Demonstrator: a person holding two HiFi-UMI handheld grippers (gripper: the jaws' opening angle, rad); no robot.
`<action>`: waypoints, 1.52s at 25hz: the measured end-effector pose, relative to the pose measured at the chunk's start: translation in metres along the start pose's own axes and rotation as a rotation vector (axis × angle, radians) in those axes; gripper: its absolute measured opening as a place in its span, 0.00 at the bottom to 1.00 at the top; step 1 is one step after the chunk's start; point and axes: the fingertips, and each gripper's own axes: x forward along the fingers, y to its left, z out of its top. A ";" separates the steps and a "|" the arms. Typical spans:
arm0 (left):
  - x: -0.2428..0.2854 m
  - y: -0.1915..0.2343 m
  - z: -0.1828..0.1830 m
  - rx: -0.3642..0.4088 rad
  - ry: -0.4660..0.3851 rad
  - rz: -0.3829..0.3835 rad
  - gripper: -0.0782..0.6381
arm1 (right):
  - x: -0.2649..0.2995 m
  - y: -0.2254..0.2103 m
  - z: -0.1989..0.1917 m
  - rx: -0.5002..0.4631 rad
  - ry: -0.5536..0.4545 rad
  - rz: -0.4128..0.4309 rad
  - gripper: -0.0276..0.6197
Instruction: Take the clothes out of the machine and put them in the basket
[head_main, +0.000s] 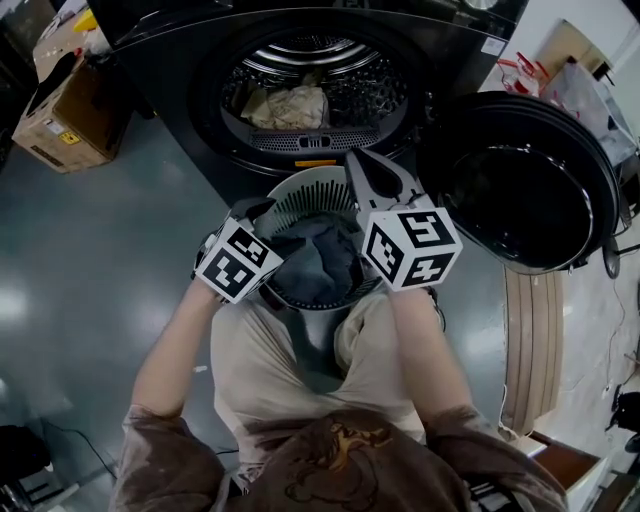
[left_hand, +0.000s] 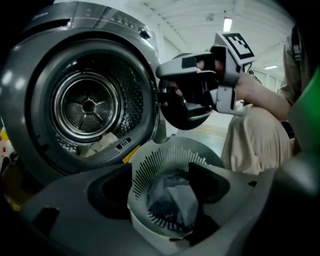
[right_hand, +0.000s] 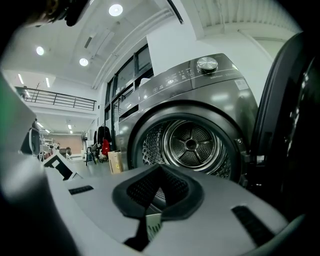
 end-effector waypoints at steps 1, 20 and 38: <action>0.001 0.010 0.010 -0.014 -0.042 0.035 0.61 | -0.001 0.000 0.000 0.002 0.000 0.002 0.04; 0.131 0.213 0.088 -0.149 -0.160 0.344 0.63 | 0.013 -0.021 -0.003 0.053 0.016 0.043 0.04; 0.240 0.270 0.052 -0.140 0.207 0.133 0.61 | 0.040 -0.044 -0.017 0.070 0.066 0.071 0.04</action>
